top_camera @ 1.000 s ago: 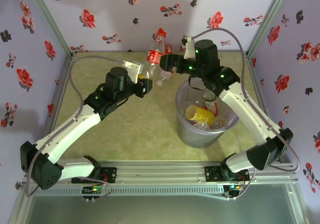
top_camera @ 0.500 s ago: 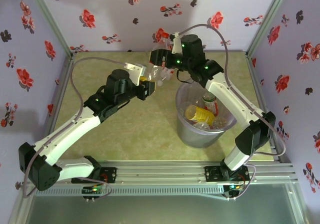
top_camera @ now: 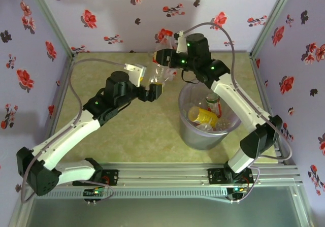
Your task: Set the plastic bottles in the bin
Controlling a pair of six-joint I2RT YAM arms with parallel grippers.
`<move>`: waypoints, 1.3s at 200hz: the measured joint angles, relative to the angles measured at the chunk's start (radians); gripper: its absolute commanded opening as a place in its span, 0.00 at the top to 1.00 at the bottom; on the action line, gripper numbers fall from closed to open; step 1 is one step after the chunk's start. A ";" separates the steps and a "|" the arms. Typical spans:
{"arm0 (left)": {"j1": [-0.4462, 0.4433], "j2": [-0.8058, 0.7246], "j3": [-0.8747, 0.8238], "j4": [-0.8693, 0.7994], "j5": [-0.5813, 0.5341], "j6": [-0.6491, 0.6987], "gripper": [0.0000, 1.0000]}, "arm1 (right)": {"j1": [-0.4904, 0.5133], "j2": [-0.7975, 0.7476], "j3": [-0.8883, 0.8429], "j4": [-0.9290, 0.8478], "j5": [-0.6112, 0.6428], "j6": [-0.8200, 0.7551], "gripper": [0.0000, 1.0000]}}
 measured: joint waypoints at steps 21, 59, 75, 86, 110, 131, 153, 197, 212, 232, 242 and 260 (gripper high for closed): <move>0.000 -0.033 -0.010 0.006 0.000 0.000 0.00 | -0.064 -0.074 -0.001 -0.032 0.001 -0.021 0.53; 0.000 -0.023 -0.010 0.007 0.000 0.000 0.01 | -0.175 -0.293 -0.033 -0.135 0.037 -0.093 0.56; 0.001 0.011 -0.007 0.007 0.005 -0.001 0.04 | -0.185 -0.396 -0.069 -0.195 0.060 -0.127 0.57; 0.001 0.039 -0.003 0.010 0.017 -0.002 0.06 | -0.188 -0.462 -0.100 -0.244 0.082 -0.151 0.57; 0.000 0.104 0.025 0.016 0.074 -0.003 0.08 | -0.193 -0.561 -0.172 -0.350 0.130 -0.222 0.57; -0.009 0.141 0.061 0.027 0.121 -0.003 0.09 | -0.194 -0.604 -0.252 -0.425 0.169 -0.301 0.58; -0.020 0.156 0.087 0.039 0.158 -0.005 0.11 | -0.194 -0.626 -0.375 -0.428 0.206 -0.376 0.59; -0.046 0.177 0.117 0.056 0.209 -0.031 0.12 | -0.194 -0.679 -0.599 -0.259 0.175 -0.409 0.59; -0.061 0.188 0.121 0.063 0.220 -0.041 0.13 | -0.194 -0.680 -0.614 -0.229 0.156 -0.404 0.59; -0.074 0.214 0.121 0.071 0.231 -0.057 0.14 | -0.194 -0.688 -0.650 -0.183 0.146 -0.389 0.59; -0.079 0.232 0.121 0.079 0.234 -0.067 0.14 | -0.194 -0.697 -0.670 -0.161 0.144 -0.377 0.59; -0.085 0.259 0.121 0.090 0.234 -0.081 0.14 | -0.194 -0.709 -0.687 -0.139 0.139 -0.358 0.60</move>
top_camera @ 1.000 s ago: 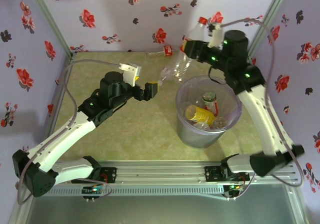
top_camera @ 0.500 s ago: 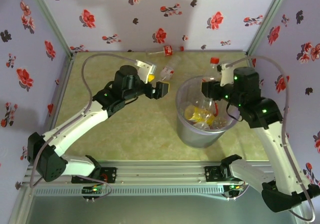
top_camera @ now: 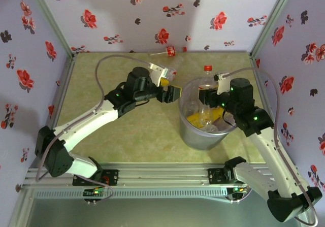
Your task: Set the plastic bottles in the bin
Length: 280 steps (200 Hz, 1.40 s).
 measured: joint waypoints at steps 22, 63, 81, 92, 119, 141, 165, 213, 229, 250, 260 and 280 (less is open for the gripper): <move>-0.003 0.012 0.000 0.003 0.004 -0.013 0.14 | 0.000 0.008 0.023 -0.026 -0.010 0.022 0.60; -0.003 0.012 0.000 0.022 0.007 -0.021 0.15 | 0.000 0.021 0.117 -0.134 -0.039 0.083 0.60; -0.003 0.012 0.000 0.026 0.007 -0.024 0.15 | 0.000 0.016 0.124 -0.166 -0.057 0.119 0.60; -0.003 0.012 0.000 0.028 0.007 -0.024 0.15 | 0.000 0.016 0.117 -0.179 -0.077 0.143 0.60; -0.003 0.012 0.000 0.028 0.007 -0.024 0.15 | 0.000 0.005 0.042 -0.179 -0.119 0.200 0.60; -0.003 0.012 0.000 0.028 0.007 -0.024 0.15 | 0.000 -0.001 -0.033 -0.165 -0.127 0.239 0.58; -0.003 0.012 0.000 0.028 0.006 -0.024 0.15 | 0.000 -0.011 -0.093 -0.148 -0.139 0.261 0.56; -0.003 0.013 0.000 0.028 0.007 -0.024 0.15 | 0.000 -0.037 -0.106 -0.130 -0.151 0.254 0.28; -0.003 0.014 0.000 0.029 0.006 -0.024 0.15 | 0.000 -0.039 -0.094 -0.145 -0.150 0.230 0.20; -0.003 0.021 0.000 0.029 0.006 -0.024 0.15 | 0.000 -0.029 -0.026 -0.223 -0.132 0.187 0.16; -0.003 0.025 0.000 0.028 0.006 -0.024 0.15 | 0.000 -0.017 0.030 -0.268 -0.111 0.165 0.15; -0.003 0.026 0.000 0.028 0.006 -0.023 0.15 | 0.000 0.006 0.139 -0.338 -0.056 0.117 0.19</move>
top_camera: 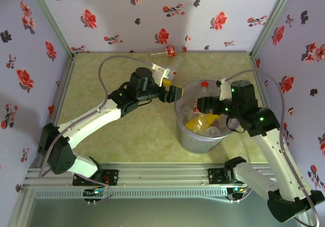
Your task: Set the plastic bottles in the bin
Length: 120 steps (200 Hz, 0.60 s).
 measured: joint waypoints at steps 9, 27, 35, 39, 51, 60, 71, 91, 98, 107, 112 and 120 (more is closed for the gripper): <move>0.000 0.000 0.000 0.000 0.000 0.000 0.15 | 0.000 0.011 0.040 -0.024 0.027 -0.014 0.27; 0.000 0.000 0.000 0.000 0.000 0.000 0.15 | 0.000 0.040 0.090 -0.057 0.050 -0.042 0.43; 0.000 0.000 0.000 0.000 0.000 0.000 0.15 | 0.001 0.055 0.098 -0.067 0.050 -0.043 0.44; 0.000 0.000 0.000 0.000 -0.001 0.000 0.15 | 0.003 0.062 0.100 -0.073 0.048 -0.047 0.44; 0.000 0.000 0.000 0.000 -0.004 0.000 0.15 | 0.015 0.085 0.100 -0.092 0.055 -0.047 0.48; 0.000 0.000 0.000 0.000 -0.008 0.000 0.15 | 0.025 0.098 0.094 -0.105 0.061 -0.047 0.50; 0.000 0.000 0.000 0.000 -0.011 0.000 0.15 | 0.037 0.097 0.078 -0.112 0.062 -0.041 0.51; 0.000 0.000 0.000 0.000 -0.011 0.001 0.15 | 0.057 0.072 0.021 -0.109 0.066 -0.016 0.56; 0.000 0.001 0.000 0.000 -0.011 0.001 0.15 | 0.065 0.062 0.000 -0.091 0.073 -0.002 0.56; 0.000 0.002 0.000 0.000 -0.011 0.001 0.15 | 0.076 0.053 -0.022 -0.063 0.084 0.013 0.57; 0.000 0.003 0.000 0.000 -0.011 0.001 0.15 | 0.081 0.048 -0.034 -0.048 0.090 0.025 0.57; 0.000 0.006 0.000 0.000 -0.011 0.001 0.15 | 0.092 0.042 -0.052 -0.022 0.100 0.039 0.57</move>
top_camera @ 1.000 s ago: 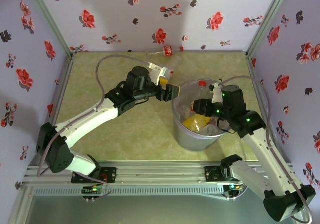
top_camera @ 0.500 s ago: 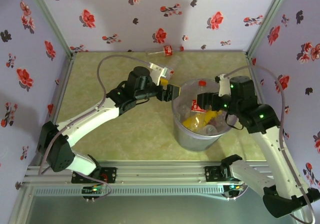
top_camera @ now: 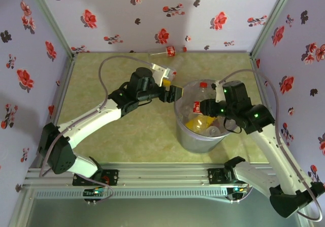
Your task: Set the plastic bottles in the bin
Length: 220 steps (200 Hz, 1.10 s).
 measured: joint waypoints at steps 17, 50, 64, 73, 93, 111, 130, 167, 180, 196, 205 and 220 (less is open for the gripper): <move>0.000 0.011 0.000 0.000 0.000 0.000 0.15 | 0.021 0.000 -0.032 0.059 0.010 0.023 0.58; 0.000 0.016 0.000 0.003 0.000 0.000 0.15 | 0.034 0.009 -0.068 0.147 0.013 0.040 0.58; 0.000 0.016 0.000 0.004 0.000 0.000 0.15 | 0.034 0.014 -0.066 0.156 0.015 0.039 0.58; 0.000 0.016 0.000 0.005 0.000 0.000 0.15 | 0.033 0.018 -0.062 0.156 0.018 0.037 0.58; 0.000 0.016 0.000 0.008 0.000 0.000 0.15 | 0.005 0.040 -0.045 0.146 0.016 0.020 0.56; 0.000 0.018 0.000 0.010 0.000 0.000 0.14 | -0.038 0.065 -0.027 0.150 0.013 0.002 0.53; 0.002 0.019 0.000 0.016 0.001 0.003 0.09 | -0.072 0.073 -0.016 0.150 0.016 -0.004 0.52; 0.044 0.013 0.000 0.015 0.021 0.003 0.07 | -0.097 0.078 0.024 0.134 -0.055 0.022 0.39; 0.083 0.005 0.000 0.014 0.027 0.003 0.06 | -0.098 0.082 0.055 0.122 -0.075 0.034 0.36; 0.148 -0.004 0.005 0.014 0.030 -0.001 0.06 | -0.098 0.082 0.105 0.108 -0.085 0.040 0.35; 0.185 -0.006 0.012 0.013 0.030 -0.005 0.06 | -0.098 0.080 0.134 0.103 -0.085 0.040 0.34; 0.239 0.000 0.036 -0.009 0.029 -0.005 0.06 | -0.098 0.075 0.164 0.096 -0.082 0.040 0.33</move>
